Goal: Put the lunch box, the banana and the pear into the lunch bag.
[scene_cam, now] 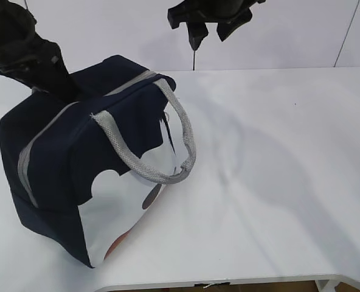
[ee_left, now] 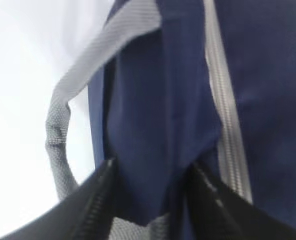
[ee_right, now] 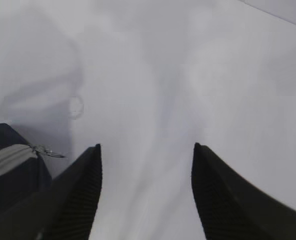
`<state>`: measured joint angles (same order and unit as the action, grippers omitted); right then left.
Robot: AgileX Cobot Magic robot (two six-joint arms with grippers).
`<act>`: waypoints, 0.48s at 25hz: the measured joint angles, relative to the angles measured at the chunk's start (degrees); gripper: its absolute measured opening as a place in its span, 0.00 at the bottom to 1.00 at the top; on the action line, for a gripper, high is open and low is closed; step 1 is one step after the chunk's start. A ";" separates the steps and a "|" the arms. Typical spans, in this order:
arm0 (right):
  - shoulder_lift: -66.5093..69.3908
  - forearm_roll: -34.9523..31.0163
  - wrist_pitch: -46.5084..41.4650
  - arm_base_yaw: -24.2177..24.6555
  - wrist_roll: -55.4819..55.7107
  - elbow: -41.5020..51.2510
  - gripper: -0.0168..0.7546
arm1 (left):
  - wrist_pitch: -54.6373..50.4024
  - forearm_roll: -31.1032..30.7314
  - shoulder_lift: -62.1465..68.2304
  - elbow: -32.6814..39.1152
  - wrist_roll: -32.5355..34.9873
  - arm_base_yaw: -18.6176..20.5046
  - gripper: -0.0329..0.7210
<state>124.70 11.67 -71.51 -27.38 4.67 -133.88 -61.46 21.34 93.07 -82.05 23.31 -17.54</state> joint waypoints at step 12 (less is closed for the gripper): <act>-15.44 -3.94 -0.36 0.00 -1.22 10.16 0.64 | -8.90 -1.29 -1.46 -8.49 -3.76 0.00 0.54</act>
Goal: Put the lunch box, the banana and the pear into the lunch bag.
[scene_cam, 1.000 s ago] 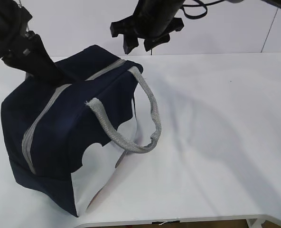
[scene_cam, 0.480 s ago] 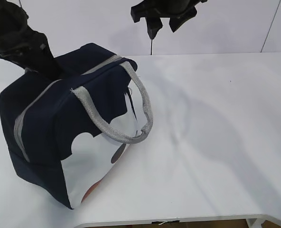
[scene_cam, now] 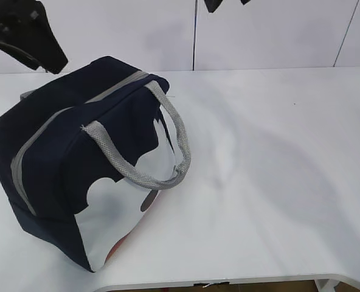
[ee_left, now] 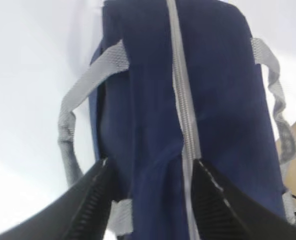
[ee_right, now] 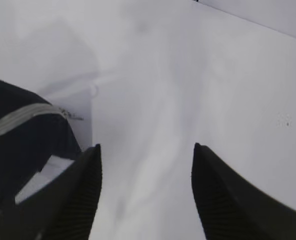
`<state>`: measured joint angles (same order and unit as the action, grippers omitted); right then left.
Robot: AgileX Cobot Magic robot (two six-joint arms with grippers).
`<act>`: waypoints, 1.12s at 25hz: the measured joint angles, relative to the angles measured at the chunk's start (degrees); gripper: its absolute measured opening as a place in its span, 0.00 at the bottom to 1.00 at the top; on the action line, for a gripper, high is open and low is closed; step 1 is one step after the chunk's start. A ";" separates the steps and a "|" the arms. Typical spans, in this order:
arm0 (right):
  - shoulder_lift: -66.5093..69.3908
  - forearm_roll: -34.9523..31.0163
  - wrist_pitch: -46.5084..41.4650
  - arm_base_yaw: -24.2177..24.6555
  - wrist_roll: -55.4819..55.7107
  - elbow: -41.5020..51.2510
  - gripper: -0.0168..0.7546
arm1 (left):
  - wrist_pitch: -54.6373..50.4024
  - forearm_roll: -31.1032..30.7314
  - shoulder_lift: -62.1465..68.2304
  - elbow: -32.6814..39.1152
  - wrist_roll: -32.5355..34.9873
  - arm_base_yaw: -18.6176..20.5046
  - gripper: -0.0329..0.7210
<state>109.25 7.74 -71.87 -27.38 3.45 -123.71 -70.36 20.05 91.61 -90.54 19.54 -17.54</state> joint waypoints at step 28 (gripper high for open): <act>-46.68 -0.26 -0.31 -0.11 -1.13 43.86 0.64 | -1.35 -9.96 -35.91 21.59 -8.71 0.00 0.39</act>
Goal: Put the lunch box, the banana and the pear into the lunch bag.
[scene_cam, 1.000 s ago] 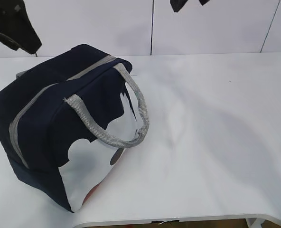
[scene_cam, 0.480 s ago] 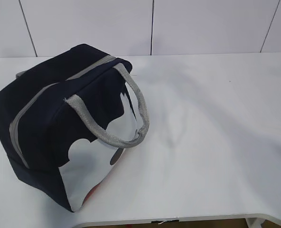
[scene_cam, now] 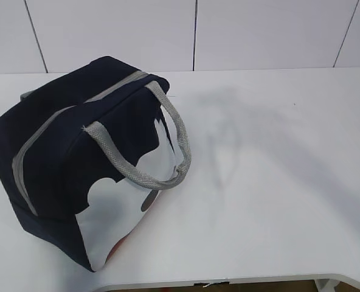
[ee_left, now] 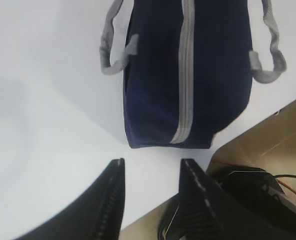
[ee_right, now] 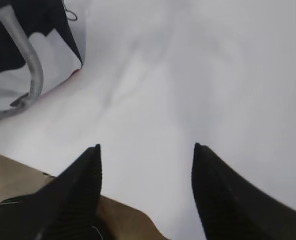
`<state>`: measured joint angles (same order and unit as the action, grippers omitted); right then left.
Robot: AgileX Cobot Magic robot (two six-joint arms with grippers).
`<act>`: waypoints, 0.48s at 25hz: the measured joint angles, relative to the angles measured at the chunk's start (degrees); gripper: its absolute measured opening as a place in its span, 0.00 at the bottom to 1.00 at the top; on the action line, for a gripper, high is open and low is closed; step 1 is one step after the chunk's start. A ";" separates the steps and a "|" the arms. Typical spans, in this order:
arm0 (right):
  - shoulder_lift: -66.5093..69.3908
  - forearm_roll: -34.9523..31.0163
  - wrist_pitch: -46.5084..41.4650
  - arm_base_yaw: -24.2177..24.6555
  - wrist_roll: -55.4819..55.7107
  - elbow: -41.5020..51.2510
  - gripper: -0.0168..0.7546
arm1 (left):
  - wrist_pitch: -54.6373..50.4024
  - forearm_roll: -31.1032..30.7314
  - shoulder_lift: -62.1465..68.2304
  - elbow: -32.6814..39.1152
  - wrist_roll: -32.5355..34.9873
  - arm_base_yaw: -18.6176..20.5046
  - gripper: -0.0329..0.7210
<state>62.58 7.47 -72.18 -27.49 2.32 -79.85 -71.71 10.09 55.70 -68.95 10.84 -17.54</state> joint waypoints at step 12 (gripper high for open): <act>-19.37 0.11 -0.13 0.00 -0.48 19.46 0.64 | -0.45 -0.02 -25.76 14.04 0.00 0.00 0.38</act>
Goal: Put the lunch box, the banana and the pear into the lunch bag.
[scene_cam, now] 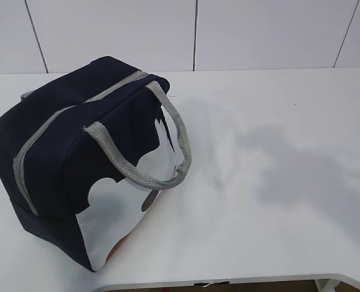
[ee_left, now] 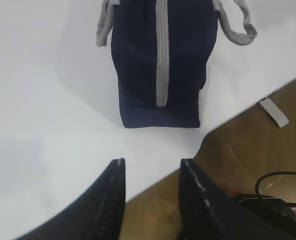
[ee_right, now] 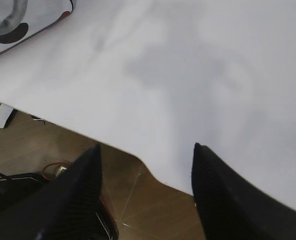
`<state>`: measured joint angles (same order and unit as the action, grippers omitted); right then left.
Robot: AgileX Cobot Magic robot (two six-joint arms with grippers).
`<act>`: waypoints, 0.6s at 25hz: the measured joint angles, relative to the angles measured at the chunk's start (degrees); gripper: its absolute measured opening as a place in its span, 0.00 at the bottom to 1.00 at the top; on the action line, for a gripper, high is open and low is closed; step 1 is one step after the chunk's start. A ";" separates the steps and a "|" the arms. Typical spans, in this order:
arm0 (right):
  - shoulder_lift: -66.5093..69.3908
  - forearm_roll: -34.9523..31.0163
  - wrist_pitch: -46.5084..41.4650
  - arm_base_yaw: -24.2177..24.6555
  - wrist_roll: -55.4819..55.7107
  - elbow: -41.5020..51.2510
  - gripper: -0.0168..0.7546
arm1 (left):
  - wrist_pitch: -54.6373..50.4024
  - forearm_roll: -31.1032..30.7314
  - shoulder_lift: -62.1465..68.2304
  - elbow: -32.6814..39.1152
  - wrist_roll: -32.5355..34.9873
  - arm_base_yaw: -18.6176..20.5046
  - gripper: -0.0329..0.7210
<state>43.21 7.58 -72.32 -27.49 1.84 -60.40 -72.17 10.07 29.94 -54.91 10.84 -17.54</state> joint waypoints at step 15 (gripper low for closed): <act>-25.24 0.08 1.97 0.00 -2.56 20.91 0.64 | -0.81 0.82 -23.76 12.40 0.00 0.00 0.37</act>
<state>17.97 7.66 -70.34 -27.49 -0.72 -39.49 -72.98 10.90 6.18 -42.51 10.84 -17.54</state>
